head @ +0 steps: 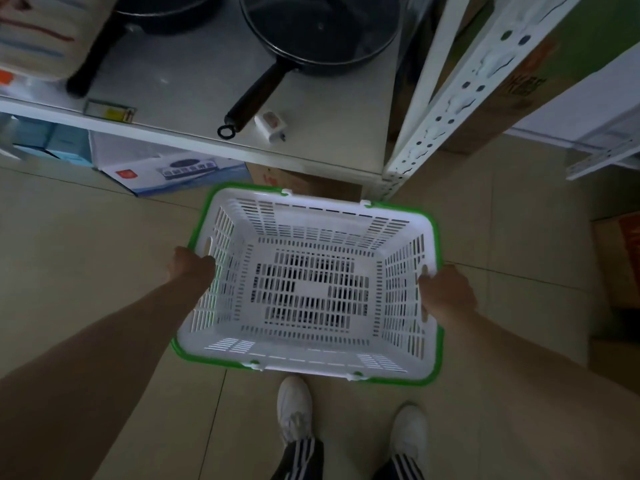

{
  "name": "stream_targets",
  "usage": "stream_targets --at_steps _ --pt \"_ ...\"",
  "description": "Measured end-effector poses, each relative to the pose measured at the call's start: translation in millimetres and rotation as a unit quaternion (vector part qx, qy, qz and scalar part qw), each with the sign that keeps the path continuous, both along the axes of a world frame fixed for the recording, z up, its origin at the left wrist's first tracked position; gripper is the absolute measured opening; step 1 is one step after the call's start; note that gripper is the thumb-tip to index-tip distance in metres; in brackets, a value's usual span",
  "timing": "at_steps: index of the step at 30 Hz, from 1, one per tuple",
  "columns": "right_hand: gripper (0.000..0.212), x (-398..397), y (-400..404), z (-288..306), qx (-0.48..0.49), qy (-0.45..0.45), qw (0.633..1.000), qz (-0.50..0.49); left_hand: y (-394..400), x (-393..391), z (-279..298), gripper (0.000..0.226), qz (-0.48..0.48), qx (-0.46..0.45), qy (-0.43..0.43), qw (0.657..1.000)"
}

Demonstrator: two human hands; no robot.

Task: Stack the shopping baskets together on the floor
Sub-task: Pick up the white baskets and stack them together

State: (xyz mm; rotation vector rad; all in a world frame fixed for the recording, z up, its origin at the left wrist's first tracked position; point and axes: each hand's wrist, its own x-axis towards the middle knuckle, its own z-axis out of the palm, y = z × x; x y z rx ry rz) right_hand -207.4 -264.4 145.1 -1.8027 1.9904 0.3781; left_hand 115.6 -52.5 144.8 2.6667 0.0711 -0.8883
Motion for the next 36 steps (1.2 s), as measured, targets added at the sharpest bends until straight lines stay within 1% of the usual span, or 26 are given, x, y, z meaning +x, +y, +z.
stream_targets --at_steps 4,9,12,16,20,22,26,28,30,32,33,34,36 --pt "0.035 -1.6 -1.1 -20.1 0.055 0.000 0.998 -0.021 -1.1 -1.1 -23.8 0.043 -0.011 0.018 -0.002 1.000" --pt "0.023 -5.8 -1.9 -39.2 0.101 -0.003 0.994 -0.032 -5.1 -3.9 -44.9 0.042 -0.010 0.029 0.012 0.999" --pt "0.029 -8.3 -1.5 -52.8 0.122 -0.006 0.991 -0.047 -5.1 -5.7 -55.5 0.043 -0.005 0.040 0.035 0.999" --pt "0.046 -7.2 3.1 -62.5 0.120 -0.019 0.991 -0.063 -3.7 -12.6 -69.0 0.047 -0.018 0.040 0.037 0.998" --pt "0.046 -3.5 11.0 -65.9 0.099 -0.016 0.991 -0.087 -0.1 -15.6 -73.2 0.045 -0.049 0.070 0.002 0.996" --pt "0.047 -2.3 15.4 -66.0 0.080 -0.008 0.993 -0.082 0.0 -15.8 -72.6 0.043 -0.063 0.081 -0.001 0.995" --pt "0.051 -0.6 20.8 -67.8 0.065 -0.003 0.996 -0.065 -1.1 -22.3 -71.2 0.050 -0.098 0.063 -0.004 0.993" --pt "0.056 4.8 27.7 -67.5 0.034 0.019 0.999 -0.032 -1.0 -29.9 -67.0 0.055 -0.144 0.063 -0.028 0.987" --pt "0.065 10.9 37.0 -66.8 -0.010 0.044 0.998 0.042 0.6 -37.5 -65.7 0.063 -0.207 0.050 -0.063 0.975" --pt "0.074 15.6 45.4 -65.8 -0.022 0.057 0.990 0.128 3.5 -43.9 -67.4 0.073 -0.258 0.047 -0.087 0.961" --pt "0.078 16.5 48.0 -66.1 -0.021 0.052 0.988 0.144 5.7 -45.4 -69.0 0.076 -0.262 0.050 -0.088 0.960" --pt "0.079 15.7 49.1 -66.6 -0.019 0.034 0.991 0.125 8.1 -45.7 -69.8 0.079 -0.251 0.054 -0.080 0.963" --pt "0.077 11.7 49.0 -65.2 -0.024 -0.032 0.999 0.004 14.0 -42.7 -71.5 0.083 -0.205 0.061 -0.054 0.975"
